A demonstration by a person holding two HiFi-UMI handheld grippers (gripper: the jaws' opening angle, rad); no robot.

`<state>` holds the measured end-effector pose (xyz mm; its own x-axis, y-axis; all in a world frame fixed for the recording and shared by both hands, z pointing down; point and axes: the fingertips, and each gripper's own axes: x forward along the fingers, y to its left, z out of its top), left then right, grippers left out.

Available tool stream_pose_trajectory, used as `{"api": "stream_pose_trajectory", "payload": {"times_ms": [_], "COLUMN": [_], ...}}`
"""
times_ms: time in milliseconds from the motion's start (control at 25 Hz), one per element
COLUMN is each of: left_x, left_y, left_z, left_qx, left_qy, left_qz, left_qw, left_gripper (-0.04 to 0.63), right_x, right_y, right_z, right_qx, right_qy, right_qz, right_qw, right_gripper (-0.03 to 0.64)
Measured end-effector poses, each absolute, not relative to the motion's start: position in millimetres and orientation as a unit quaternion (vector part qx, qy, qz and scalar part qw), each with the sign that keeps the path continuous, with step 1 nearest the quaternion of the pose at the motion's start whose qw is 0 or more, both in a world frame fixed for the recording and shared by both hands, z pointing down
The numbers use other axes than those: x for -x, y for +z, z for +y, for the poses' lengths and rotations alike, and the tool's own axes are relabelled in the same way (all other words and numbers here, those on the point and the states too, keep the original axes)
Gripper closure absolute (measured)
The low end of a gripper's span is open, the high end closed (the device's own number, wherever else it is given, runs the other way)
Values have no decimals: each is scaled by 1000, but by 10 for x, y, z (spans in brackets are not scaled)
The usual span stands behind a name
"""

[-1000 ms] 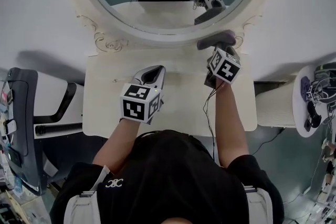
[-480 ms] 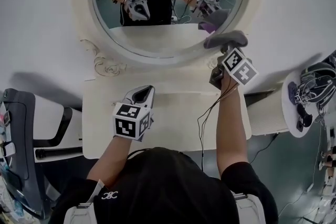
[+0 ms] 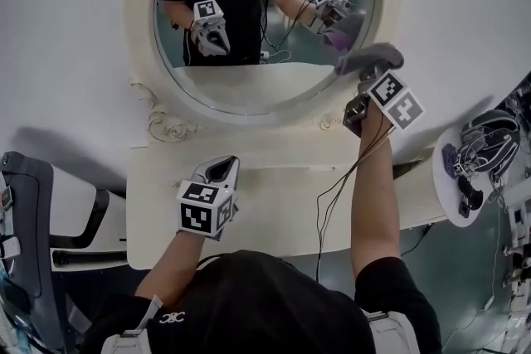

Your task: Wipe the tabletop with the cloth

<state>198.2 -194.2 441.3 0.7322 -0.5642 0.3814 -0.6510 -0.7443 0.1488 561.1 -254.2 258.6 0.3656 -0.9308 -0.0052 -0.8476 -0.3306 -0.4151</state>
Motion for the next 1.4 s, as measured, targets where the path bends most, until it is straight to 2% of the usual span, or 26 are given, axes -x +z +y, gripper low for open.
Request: {"api": "stream_pose_trajectory", "payload": {"times_ms": [720, 960, 1400], "left_x": [-1833, -1692, -1340], "left_y": [4362, 4384, 4358], "left_z": [-2135, -2195, -2366], "left_qx": [-924, -922, -915], "left_qy": [120, 115, 98], "left_qz": [-328, -331, -353], "left_qw": [155, 163, 169], "left_gripper": [595, 595, 595], "right_x": [-5626, -5388, -4892], "right_y": [847, 398, -263], "right_z": [-2518, -2490, -2574], "right_qx": [842, 854, 840], "right_qy": [47, 117, 171], "right_qz": [514, 489, 497], "right_qw": [157, 131, 137], "right_gripper": [529, 529, 531]}}
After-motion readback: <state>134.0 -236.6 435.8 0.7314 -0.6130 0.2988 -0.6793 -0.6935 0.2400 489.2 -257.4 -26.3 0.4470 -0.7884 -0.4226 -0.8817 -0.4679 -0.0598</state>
